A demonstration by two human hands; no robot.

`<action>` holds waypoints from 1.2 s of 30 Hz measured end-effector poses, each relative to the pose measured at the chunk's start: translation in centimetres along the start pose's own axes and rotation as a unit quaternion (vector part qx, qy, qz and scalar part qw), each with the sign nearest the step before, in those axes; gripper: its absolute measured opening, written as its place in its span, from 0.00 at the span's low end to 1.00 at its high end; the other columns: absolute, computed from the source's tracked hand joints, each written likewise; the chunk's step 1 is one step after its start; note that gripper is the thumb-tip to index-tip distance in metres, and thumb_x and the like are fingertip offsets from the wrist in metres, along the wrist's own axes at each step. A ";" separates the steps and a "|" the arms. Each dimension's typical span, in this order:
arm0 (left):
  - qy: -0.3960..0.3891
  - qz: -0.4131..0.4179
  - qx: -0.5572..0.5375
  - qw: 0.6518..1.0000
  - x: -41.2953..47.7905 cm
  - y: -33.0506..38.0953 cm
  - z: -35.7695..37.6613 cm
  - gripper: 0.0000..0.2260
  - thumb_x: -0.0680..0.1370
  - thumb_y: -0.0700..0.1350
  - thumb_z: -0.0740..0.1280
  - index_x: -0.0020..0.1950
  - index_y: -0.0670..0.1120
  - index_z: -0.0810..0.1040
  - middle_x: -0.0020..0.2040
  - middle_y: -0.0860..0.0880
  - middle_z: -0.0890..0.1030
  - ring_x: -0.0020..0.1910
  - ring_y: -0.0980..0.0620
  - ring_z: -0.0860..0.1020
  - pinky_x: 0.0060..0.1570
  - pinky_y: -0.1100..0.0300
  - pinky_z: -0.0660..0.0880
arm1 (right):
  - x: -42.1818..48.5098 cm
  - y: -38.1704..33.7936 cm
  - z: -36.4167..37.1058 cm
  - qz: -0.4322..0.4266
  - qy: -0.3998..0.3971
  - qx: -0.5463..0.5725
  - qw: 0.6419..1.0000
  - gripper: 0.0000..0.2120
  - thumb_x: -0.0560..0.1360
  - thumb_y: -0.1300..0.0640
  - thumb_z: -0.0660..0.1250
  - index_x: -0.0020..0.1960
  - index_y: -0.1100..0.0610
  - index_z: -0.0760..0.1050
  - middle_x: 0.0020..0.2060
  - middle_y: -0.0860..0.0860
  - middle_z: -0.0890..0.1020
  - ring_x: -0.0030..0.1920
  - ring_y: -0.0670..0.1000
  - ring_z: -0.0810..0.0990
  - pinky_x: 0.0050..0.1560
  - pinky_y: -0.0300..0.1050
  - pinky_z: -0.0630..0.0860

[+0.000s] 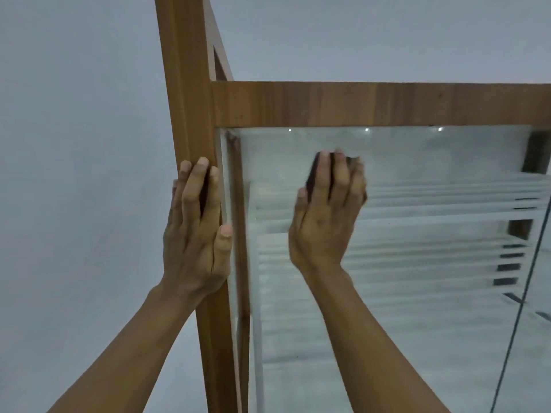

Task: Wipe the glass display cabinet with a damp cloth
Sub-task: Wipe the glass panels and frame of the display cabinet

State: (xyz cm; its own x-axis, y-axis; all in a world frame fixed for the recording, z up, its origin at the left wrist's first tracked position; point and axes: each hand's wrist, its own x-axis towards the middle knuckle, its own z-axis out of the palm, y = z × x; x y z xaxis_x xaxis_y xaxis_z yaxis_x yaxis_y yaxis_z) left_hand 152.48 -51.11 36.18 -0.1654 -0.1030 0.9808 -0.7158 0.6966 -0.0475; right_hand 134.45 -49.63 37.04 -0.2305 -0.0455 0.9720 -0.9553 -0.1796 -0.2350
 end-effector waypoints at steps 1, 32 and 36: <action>0.003 0.000 0.001 1.000 0.0 0.0 -0.1 0.29 0.80 0.47 0.49 0.79 0.36 0.56 0.80 0.39 0.54 0.82 0.46 0.46 0.78 0.37 0.55 | -1.8 -2.0 0.7 -0.097 -0.044 0.021 0.994 0.26 0.84 0.52 0.57 0.79 0.57 0.58 0.78 0.57 0.59 0.80 0.62 0.54 0.78 0.63 0.55; 0.031 -0.033 0.039 0.998 -40.4 4.3 7.7 0.29 0.84 0.56 0.41 0.82 0.45 0.55 0.83 0.46 0.52 0.83 0.47 0.49 0.80 0.43 0.55 | -37.7 13.5 -2.0 -0.008 0.010 -0.009 1.000 0.26 0.84 0.52 0.52 0.81 0.57 0.55 0.79 0.55 0.58 0.81 0.59 0.51 0.77 0.63 0.57; 0.029 -0.035 0.025 0.999 -41.9 4.4 7.9 0.29 0.84 0.56 0.40 0.82 0.45 0.55 0.83 0.46 0.52 0.83 0.47 0.49 0.80 0.45 0.55 | -42.2 8.8 -1.6 -0.180 -0.133 0.028 0.974 0.30 0.82 0.55 0.57 0.81 0.56 0.50 0.81 0.53 0.51 0.81 0.58 0.43 0.80 0.57 0.44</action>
State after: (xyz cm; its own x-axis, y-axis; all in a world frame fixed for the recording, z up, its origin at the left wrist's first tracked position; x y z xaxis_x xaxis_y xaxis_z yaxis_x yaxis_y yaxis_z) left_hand 150.89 -49.39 -6.57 -0.0756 -0.1076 0.9913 -0.7572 0.6531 0.0131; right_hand 135.50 -47.67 -6.06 0.1804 -0.2216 0.9583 -0.9522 -0.2835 0.1137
